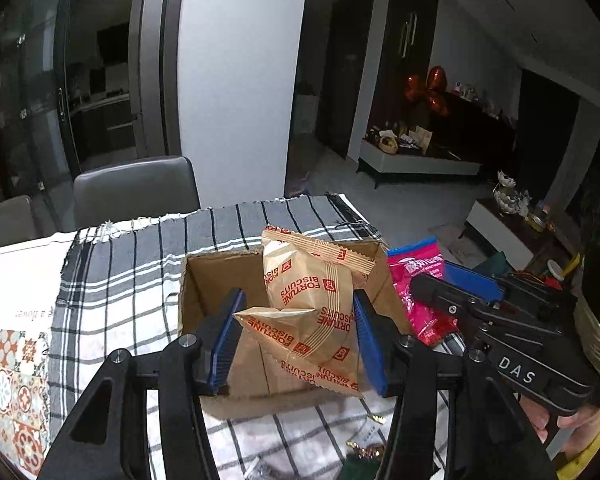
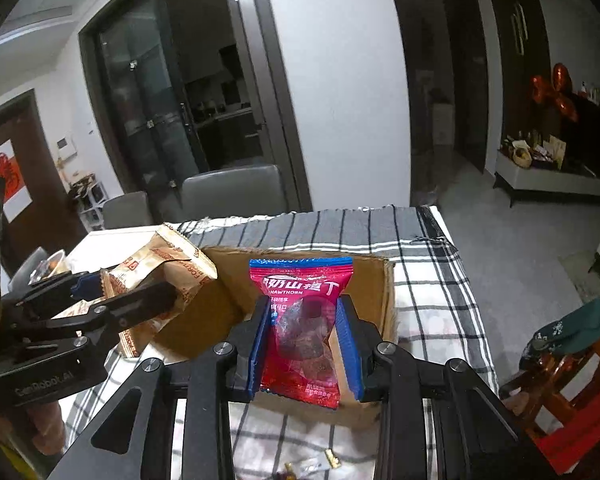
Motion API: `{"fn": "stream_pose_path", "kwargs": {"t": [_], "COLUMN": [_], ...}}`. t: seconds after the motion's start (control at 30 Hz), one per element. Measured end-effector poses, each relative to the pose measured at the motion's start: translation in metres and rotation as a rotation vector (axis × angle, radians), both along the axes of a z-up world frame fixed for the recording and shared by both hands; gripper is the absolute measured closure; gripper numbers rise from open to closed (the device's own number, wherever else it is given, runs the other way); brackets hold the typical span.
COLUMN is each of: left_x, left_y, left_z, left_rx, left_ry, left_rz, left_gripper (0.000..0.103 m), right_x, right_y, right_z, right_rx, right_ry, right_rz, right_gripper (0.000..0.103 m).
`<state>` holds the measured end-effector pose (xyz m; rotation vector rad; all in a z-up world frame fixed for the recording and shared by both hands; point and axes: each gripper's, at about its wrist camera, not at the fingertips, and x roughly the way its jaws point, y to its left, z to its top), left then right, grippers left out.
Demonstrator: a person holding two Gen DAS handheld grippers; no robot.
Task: Organize snacks
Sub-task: 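Carry the biscuit packet and candy bag with both tools over the cardboard box, then open both tools to drop the packet and bag into the box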
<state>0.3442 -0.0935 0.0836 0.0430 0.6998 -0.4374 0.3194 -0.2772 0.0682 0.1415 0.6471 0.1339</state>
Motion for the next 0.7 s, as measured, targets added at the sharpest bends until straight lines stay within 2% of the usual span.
{"fn": "stream_pose_path", "kwargs": {"t": [0.17,0.23,0.27,0.3,0.33,0.43,0.57,0.7], "left_x": [0.012,0.012,0.010,0.010,0.007,-0.006,-0.035,-0.061], "left_y": [-0.007,-0.007,-0.007,-0.007,-0.005,0.003,0.004,0.006], "left_z": [-0.010,-0.011,-0.011,-0.010,-0.010,-0.010,-0.007,-0.003], "left_rx": [0.047,0.057,0.062,0.066,0.075,0.091,0.121,0.119], "left_ry": [-0.011,-0.013,-0.017,-0.022,-0.026,-0.040,-0.099,-0.122], "left_rz": [0.026,0.037,0.043,0.046,0.053,0.076,0.073,0.054], "left_gripper": [0.046,0.032,0.028,0.026,0.025,0.020,0.020,0.020], "right_x": [0.016,0.018,0.019,0.018,0.016,0.005,-0.022,-0.047], "right_y": [-0.002,-0.004,-0.004,-0.006,-0.007,-0.008,-0.003,-0.001], "right_z": [-0.007,-0.011,-0.012,-0.014,-0.015,-0.017,-0.016,-0.011], "right_rx": [0.004,-0.005,-0.006,-0.003,0.000,-0.010,-0.044,-0.053], "right_ry": [0.023,0.030,0.036,0.041,0.038,0.037,0.015,-0.012], "right_rz": [0.000,-0.013,-0.021,-0.034,-0.042,-0.051,-0.041,-0.033], "right_gripper": [0.069,0.068,0.058,0.044,0.042,0.042,0.042,0.042]}}
